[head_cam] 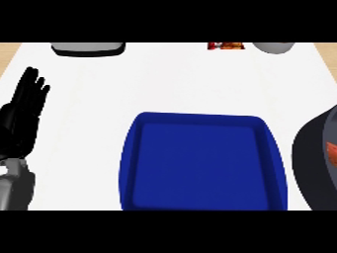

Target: Pick the sweet potato from the tray and place it in the pot

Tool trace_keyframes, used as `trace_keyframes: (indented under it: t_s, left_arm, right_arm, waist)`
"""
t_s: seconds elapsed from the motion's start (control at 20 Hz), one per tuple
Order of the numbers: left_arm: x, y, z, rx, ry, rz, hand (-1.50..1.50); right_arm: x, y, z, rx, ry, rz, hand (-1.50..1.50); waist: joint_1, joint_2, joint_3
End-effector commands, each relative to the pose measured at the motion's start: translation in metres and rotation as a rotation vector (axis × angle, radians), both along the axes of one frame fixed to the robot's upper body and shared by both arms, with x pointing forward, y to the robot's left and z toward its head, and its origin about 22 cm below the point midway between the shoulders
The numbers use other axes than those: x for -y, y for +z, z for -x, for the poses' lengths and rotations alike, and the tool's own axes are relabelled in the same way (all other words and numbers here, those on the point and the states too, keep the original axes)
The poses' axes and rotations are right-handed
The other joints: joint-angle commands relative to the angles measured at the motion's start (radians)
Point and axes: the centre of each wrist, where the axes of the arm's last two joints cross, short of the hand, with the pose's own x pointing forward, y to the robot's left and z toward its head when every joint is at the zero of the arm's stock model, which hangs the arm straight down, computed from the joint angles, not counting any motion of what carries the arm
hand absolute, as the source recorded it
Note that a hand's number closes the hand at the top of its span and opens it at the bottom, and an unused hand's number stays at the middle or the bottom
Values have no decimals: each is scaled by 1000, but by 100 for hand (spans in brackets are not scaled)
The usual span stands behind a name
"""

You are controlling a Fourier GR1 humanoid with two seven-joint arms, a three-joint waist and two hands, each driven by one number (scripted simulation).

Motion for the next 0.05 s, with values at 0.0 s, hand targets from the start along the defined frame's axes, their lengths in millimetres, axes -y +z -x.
trace_keyframes:
  t_s: [0.0]
  left_arm:
    - [2,-6,-4,6,-18,-3,0]
  right_arm:
    - [16,12,23,5,12,-13,-150]
  waist:
    - [0,1,1]
